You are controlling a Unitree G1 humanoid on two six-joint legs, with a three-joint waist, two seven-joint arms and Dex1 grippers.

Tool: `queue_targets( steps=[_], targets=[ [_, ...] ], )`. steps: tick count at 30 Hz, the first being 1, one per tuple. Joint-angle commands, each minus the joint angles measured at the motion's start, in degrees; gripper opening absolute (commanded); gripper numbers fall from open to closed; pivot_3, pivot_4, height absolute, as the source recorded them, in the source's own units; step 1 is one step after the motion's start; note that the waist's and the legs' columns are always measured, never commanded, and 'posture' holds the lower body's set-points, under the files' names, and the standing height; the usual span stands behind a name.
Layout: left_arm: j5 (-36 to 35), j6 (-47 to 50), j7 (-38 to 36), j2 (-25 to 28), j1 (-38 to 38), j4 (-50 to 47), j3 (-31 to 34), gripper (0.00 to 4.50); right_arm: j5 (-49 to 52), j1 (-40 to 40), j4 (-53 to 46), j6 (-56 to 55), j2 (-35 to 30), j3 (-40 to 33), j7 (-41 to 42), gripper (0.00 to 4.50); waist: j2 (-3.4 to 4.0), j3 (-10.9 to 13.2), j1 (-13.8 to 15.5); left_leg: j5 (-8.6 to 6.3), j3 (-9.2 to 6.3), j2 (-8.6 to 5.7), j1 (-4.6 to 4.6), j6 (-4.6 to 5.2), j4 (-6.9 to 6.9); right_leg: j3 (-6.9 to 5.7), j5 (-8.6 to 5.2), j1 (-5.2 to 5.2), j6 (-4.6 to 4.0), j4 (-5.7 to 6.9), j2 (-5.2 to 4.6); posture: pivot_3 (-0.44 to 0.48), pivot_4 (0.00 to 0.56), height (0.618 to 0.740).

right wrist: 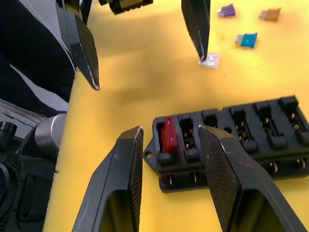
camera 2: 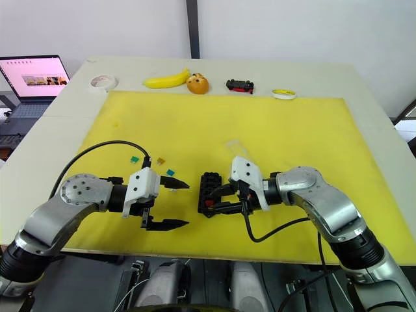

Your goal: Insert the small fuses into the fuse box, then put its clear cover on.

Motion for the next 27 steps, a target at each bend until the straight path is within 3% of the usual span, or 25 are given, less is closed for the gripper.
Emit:
queue_targets(
  steps=[1,27],
  targets=[
    [-0.2,-0.2,0.1,0.0,-0.7,-1.0,0.6,4.5,-0.2,-0.3,-1.1,-0.8,-0.5,-0.1,0.2,1.91,0.0,0.0,0.0,0.0,0.0,0.0,0.0,0.0,0.0,0.0,0.0,0.0,0.0,0.0,0.0,0.0,0.15,0.737],
    [0.2,-0.4,0.4,-0.7,-0.9,-0.6,0.4,4.5,-0.1,-0.4,-2.5,-0.8,-1.0,-0.2,-0.3,1.91,0.0,0.0,0.0,0.0,0.0,0.0,0.0,0.0,0.0,0.0,0.0,0.0,0.0,0.0,0.0,0.0,0.15,0.737]
  ],
)
